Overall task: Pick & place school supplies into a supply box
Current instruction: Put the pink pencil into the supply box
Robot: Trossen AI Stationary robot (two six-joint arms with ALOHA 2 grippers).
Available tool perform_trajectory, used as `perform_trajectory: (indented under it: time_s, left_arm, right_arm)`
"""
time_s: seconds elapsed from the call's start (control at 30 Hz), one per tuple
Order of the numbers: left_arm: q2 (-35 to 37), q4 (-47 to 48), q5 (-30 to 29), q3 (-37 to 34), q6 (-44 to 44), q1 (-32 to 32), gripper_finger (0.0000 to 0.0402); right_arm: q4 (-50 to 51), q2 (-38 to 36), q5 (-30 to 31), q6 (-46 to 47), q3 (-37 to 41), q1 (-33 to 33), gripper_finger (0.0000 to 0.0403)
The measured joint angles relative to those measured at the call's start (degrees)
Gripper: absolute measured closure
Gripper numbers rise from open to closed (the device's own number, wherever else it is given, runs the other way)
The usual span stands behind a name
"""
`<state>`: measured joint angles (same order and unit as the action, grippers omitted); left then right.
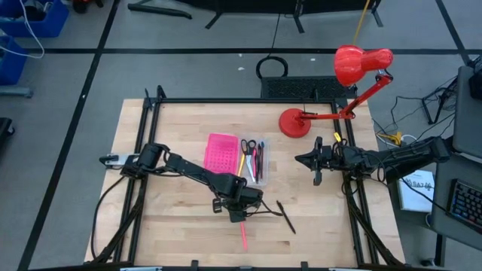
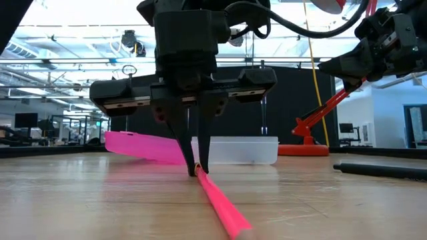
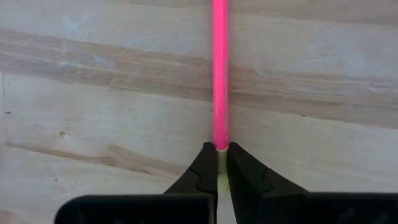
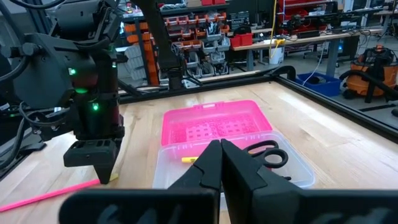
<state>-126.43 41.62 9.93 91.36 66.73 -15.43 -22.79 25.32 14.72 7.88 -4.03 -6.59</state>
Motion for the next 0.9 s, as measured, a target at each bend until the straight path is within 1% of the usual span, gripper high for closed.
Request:
perform_trajectory:
  time_s: [0.17, 0.27, 0.37, 0.53, 0.63, 0.73, 0.83, 0.9]
  left_arm:
    - [1.91, 0.2, -1.78, -0.14, 1.36, -0.05, 0.0383]
    - [4.31, 0.4, -2.82, -0.42, 3.14, 0.76, 0.0385]
    - [7.57, -0.29, -5.48, -0.11, 6.85, 2.11, 0.0385]
    - [11.87, -1.53, -10.19, -0.21, 15.53, 4.3, 0.038]
    - [14.64, -3.48, -12.78, -0.16, 21.37, 7.93, 0.0383]
    - [16.1, -7.48, -13.46, -0.14, 24.81, 11.66, 0.0385]
    - [17.55, -10.19, -11.99, -0.03, 27.3, 15.44, 0.0384]
    - [17.74, -9.84, -11.02, 0.03, 29.06, 18.69, 0.0379]
  right_arm:
    - [0.01, 0.0, 0.0, 0.0, 0.0, 0.0, 0.0403]
    - [0.16, 0.09, 0.0, 0.16, 0.0, 0.0, 0.0403]
    - [0.58, 0.33, 0.0, 0.41, 0.0, 0.0, 0.0403]
    - [0.84, 0.81, 0.02, 0.44, 0.0, 0.0, 0.0403]
    - [0.86, 0.96, 0.02, 1.05, 0.0, 0.0, 0.0403]
    - [0.86, 1.03, 0.02, 1.75, 0.0, 0.0, 0.0403]
    - [0.86, 1.03, 0.04, 1.65, 0.0, 0.0, 0.0403]
    - [0.85, 1.03, 0.12, 1.41, 0.0, 0.0, 0.0403]
